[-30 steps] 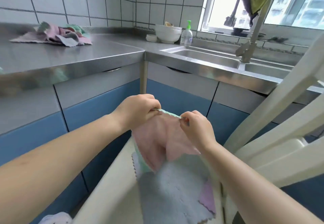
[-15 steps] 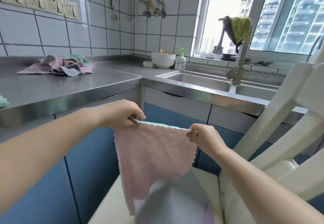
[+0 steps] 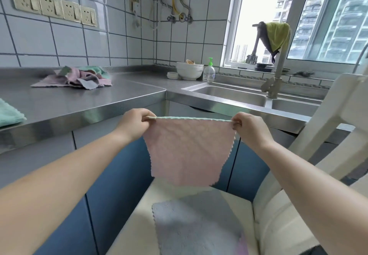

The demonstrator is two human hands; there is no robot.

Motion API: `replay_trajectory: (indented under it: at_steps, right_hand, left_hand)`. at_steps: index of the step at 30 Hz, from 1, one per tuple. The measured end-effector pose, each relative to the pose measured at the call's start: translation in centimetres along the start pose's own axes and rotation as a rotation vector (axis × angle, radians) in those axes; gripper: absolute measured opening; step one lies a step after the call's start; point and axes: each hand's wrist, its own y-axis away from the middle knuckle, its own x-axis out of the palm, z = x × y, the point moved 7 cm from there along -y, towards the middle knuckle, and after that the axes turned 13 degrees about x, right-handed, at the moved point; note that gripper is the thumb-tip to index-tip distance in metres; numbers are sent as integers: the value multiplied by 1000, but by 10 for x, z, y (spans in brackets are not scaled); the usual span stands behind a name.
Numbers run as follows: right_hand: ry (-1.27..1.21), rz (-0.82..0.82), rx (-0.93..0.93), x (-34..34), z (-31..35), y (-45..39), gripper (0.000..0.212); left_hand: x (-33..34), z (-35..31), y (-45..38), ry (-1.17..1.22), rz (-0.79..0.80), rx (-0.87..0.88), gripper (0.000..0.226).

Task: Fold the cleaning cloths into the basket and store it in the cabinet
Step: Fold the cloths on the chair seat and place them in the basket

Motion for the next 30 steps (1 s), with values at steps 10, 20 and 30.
replay_trajectory:
  at_steps: [10, 20, 30]
  right_hand:
    - [-331, -40, 126, 2, -49, 107, 10]
    - [-534, 483, 411, 110, -140, 266, 8]
    - [-767, 311, 818, 165, -160, 261, 6]
  left_hand:
    - [2, -12, 115, 407, -75, -31, 45]
    - [72, 22, 290, 520, 181, -421, 27]
    - [125, 77, 309, 459, 112, -674, 22]
